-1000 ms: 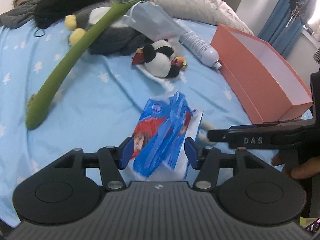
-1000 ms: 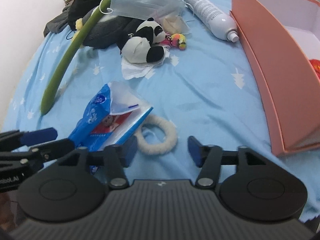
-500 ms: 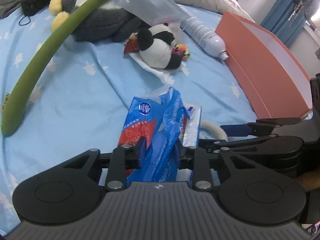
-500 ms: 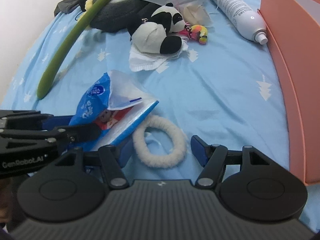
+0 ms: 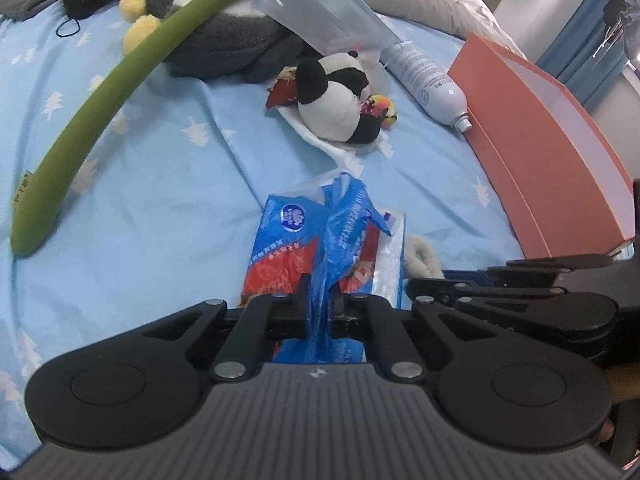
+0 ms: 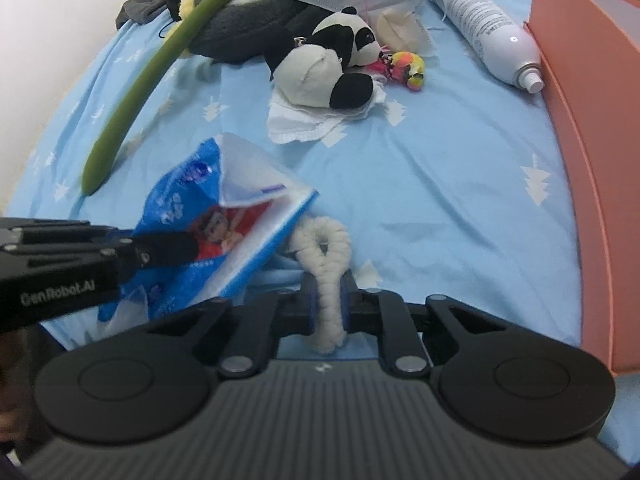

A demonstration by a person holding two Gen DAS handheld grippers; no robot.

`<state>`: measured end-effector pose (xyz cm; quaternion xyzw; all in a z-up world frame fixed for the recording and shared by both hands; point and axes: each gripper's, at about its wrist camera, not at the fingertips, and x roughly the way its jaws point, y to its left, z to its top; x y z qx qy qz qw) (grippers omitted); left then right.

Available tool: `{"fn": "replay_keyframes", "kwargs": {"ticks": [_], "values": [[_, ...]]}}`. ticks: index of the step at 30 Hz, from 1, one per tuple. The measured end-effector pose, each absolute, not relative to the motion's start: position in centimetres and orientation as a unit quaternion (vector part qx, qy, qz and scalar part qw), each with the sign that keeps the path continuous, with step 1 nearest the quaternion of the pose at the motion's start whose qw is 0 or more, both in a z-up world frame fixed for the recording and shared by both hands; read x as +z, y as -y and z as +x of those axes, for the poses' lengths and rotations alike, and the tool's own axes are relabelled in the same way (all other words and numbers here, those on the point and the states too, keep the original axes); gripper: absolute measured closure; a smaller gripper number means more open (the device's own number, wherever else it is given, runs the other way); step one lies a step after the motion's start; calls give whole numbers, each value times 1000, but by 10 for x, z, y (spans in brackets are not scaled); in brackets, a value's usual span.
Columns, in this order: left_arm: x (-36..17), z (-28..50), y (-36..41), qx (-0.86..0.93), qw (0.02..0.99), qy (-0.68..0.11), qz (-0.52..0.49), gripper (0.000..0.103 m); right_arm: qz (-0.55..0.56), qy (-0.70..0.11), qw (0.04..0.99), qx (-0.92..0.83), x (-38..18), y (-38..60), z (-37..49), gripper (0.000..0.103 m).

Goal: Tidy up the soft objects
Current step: 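Close the right gripper on the white hair tie and lift it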

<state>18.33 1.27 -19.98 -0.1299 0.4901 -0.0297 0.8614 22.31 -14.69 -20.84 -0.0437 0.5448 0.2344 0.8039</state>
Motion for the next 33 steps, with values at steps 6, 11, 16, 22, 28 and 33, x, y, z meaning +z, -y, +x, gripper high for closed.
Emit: {"fn": "replay_keyframes", "kwargs": {"ticks": [6, 11, 16, 22, 28, 33], "values": [[-187, 171, -12, -24, 868, -478, -132, 97, -41, -536, 814, 221, -198, 154, 209, 89], [-176, 159, -11, -20, 874, -466, -136, 98, -31, -524, 826, 203, -186, 160, 197, 90], [-162, 147, -9, -18, 882, -450, -136, 98, -20, -509, 840, 188, -172, 167, 187, 90], [-145, 133, -7, -21, 891, -433, -138, 98, -17, -489, 853, 181, -156, 171, 174, 91], [-126, 121, -3, -25, 897, -418, -141, 98, -13, -468, 865, 179, -140, 173, 164, 91], [-110, 116, -2, -28, 903, -405, -141, 98, -8, -448, 876, 181, -122, 174, 157, 91]]}}
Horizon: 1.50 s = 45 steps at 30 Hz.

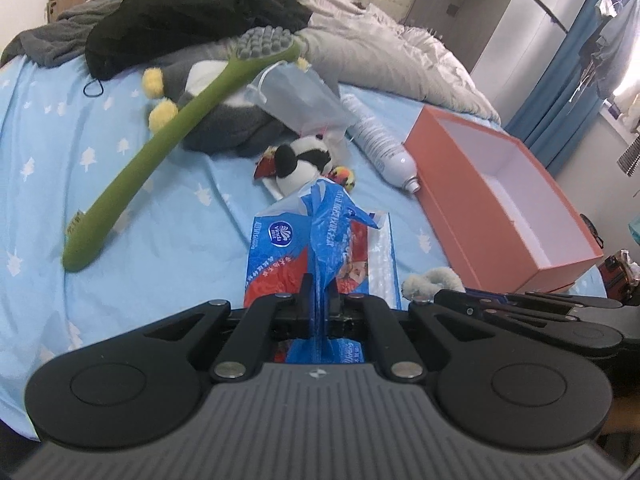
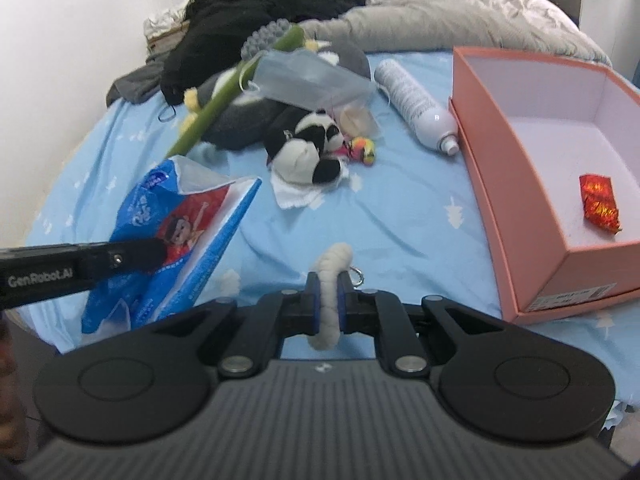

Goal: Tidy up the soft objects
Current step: 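Close the right gripper on the white hair tie and lift it, then carry the wipe pack with the left gripper while the right gripper carries the hair tie over the box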

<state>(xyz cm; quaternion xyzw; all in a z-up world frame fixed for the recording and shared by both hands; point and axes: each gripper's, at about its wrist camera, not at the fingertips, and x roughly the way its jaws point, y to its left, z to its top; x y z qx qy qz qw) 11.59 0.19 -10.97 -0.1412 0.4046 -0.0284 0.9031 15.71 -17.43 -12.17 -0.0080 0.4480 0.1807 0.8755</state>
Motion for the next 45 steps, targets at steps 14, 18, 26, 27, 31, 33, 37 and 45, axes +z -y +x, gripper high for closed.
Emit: {"fn": "replay_keyframes", "kwargs": {"ticks": [14, 18, 26, 27, 31, 33, 37, 45], "values": [[-52, 121, 17, -56, 924, -355, -130, 98, 12, -366, 913, 178, -51, 188, 154, 91], [-34, 129, 31, -71, 931, -337, -121, 98, 16, -341, 924, 171, -29, 198, 155, 91], [1, 162, 69, -111, 940, -305, -109, 98, 27, -297, 944, 143, 6, 232, 164, 91], [4, 167, 75, -117, 940, -303, -107, 98, 28, -295, 945, 138, 8, 237, 166, 91], [10, 192, 107, -145, 937, -301, -99, 98, 36, -290, 950, 113, 14, 264, 180, 91], [9, 206, 126, -158, 936, -301, -95, 98, 41, -292, 950, 100, 13, 280, 188, 91], [2, 238, 168, -185, 928, -312, -82, 98, 52, -303, 949, 74, 5, 309, 206, 91], [-46, 308, 234, -226, 900, -367, -70, 98, 80, -358, 930, 12, -37, 370, 244, 91]]}}
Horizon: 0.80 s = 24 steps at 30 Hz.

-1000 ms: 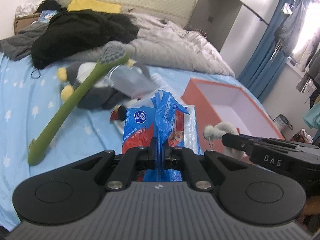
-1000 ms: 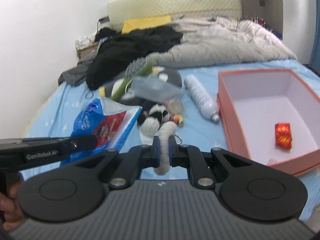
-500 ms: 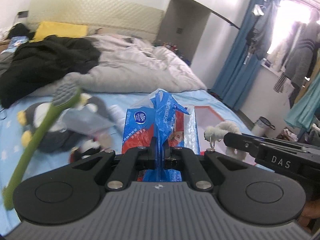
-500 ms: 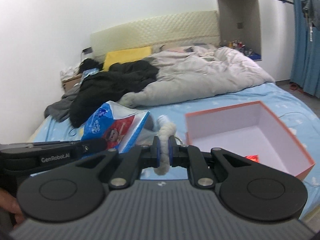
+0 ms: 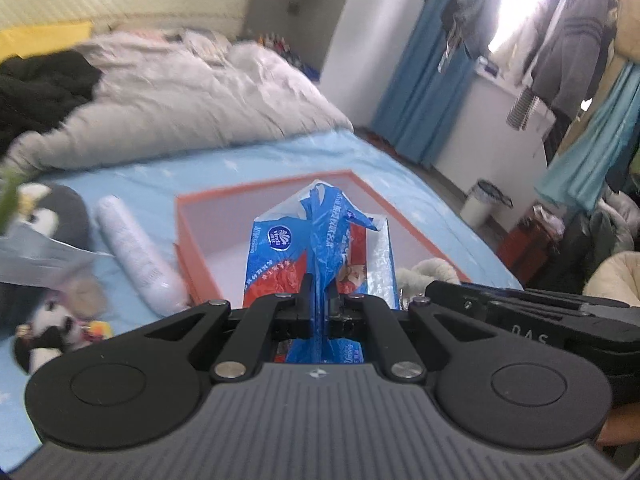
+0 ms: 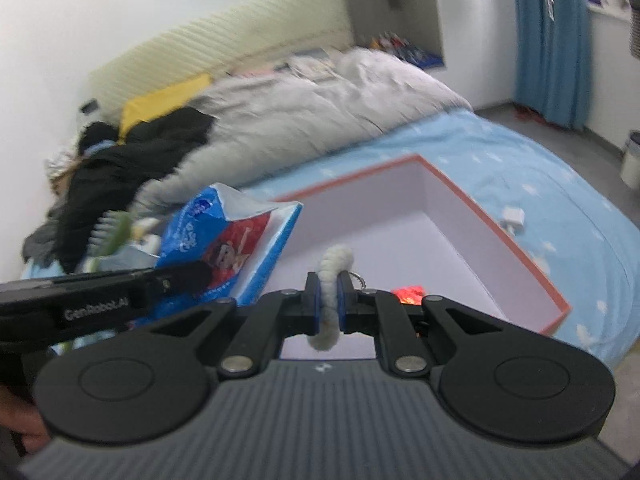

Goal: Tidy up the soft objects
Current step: 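Carry the wipe pack with the left gripper while the right gripper carries the hair tie over the box, then open the left gripper to drop the wipe pack while the right gripper drops the hair tie into the box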

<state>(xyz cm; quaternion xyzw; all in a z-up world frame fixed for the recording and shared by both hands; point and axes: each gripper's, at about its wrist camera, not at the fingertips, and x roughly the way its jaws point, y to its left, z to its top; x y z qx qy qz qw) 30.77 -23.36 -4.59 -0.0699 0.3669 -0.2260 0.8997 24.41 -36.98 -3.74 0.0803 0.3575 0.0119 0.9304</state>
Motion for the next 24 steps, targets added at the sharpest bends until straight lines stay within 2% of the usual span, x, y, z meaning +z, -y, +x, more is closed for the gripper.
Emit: {"fn": "replay_keyframes", "kwargs": {"ticks": [11, 18, 19, 20, 22, 24], "values": [[-131, 380, 287, -234, 858, -455, -41, 98, 100, -442, 891, -31, -113, 413, 285, 91], [-159, 403, 303, -227, 845, -484, -31, 98, 114, -467, 876, -34, -142, 426, 292, 89], [-161, 405, 303, -223, 843, -488, -32, 96, 113, -470, 875, -36, -144, 428, 293, 88], [-163, 405, 303, -219, 841, -493, -31, 90, 109, -472, 874, -36, -145, 427, 294, 88], [-164, 404, 302, -221, 839, -496, -26, 81, 106, -471, 875, -35, -144, 428, 296, 71], [-162, 402, 300, -217, 844, -490, -21, 79, 113, -466, 877, -31, -143, 429, 298, 68]]}}
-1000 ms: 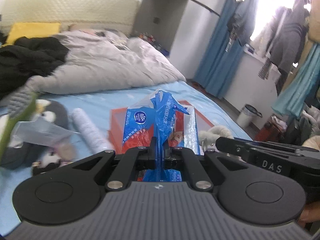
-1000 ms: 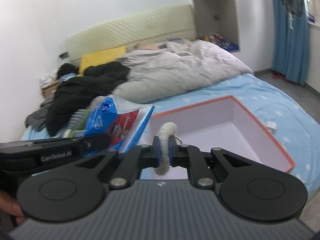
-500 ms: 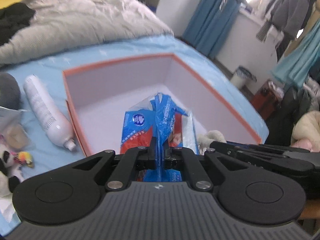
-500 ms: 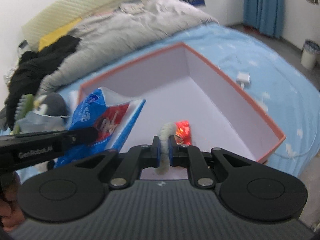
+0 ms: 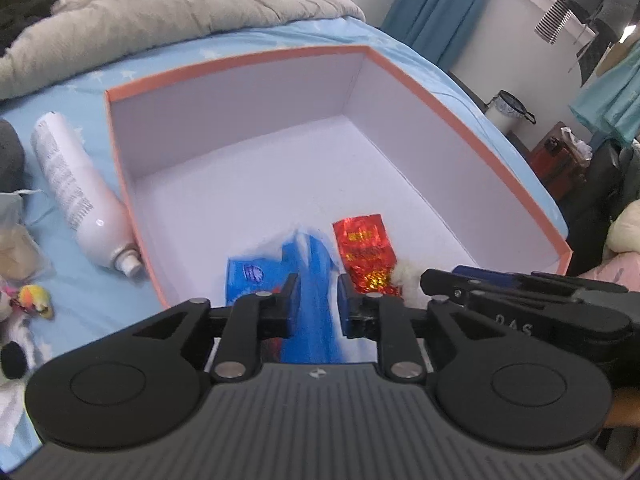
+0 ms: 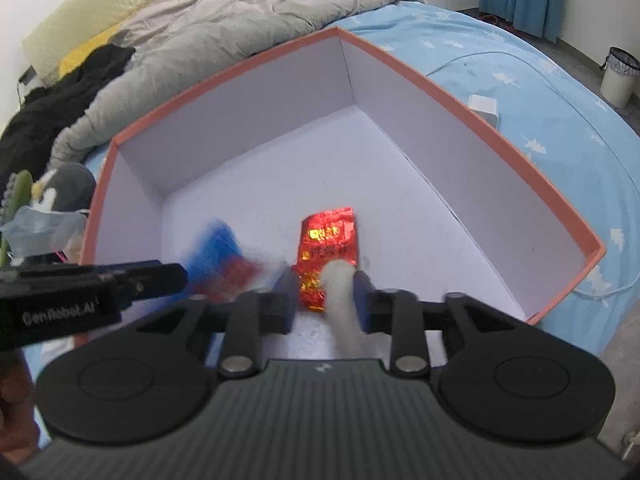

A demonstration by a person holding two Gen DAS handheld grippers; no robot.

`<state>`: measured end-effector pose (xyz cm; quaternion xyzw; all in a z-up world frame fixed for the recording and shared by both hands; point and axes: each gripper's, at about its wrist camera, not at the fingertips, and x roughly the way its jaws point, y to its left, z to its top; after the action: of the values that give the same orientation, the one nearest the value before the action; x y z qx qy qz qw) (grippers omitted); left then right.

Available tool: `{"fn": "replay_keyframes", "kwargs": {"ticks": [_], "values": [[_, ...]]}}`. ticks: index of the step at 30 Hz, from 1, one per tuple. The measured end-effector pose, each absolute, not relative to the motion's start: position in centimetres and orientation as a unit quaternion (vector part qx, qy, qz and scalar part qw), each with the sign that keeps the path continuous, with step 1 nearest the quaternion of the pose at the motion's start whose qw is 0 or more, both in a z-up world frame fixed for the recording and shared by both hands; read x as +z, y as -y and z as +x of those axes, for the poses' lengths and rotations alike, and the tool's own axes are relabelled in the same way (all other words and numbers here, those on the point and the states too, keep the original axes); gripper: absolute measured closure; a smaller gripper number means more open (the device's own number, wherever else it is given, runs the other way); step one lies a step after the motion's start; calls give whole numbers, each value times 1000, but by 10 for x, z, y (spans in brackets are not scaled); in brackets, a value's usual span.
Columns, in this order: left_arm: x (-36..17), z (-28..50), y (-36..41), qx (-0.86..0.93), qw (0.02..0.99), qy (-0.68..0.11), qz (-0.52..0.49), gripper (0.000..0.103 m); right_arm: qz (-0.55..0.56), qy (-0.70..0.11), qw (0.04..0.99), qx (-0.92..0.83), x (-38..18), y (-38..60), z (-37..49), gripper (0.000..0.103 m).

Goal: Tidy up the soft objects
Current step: 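Open the left gripper to drop the wipe pack while the right gripper drops the hair tie into the box, then withdraw both open tools from the pink box back over the bed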

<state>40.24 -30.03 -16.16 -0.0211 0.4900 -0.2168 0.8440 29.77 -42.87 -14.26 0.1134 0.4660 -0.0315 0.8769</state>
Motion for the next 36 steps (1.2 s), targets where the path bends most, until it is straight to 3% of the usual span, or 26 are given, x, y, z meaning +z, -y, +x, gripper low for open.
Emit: {"fn": "replay_keyframes", "kwargs": {"ticks": [14, 36], "values": [[-82, 345, 262, -212, 883, -418, -30, 78, 123, -400, 908, -9, -78, 408, 261, 69], [32, 169, 143, -163, 931, -320, -71, 78, 108, -293, 946, 83, 33, 318, 145, 68]]}}
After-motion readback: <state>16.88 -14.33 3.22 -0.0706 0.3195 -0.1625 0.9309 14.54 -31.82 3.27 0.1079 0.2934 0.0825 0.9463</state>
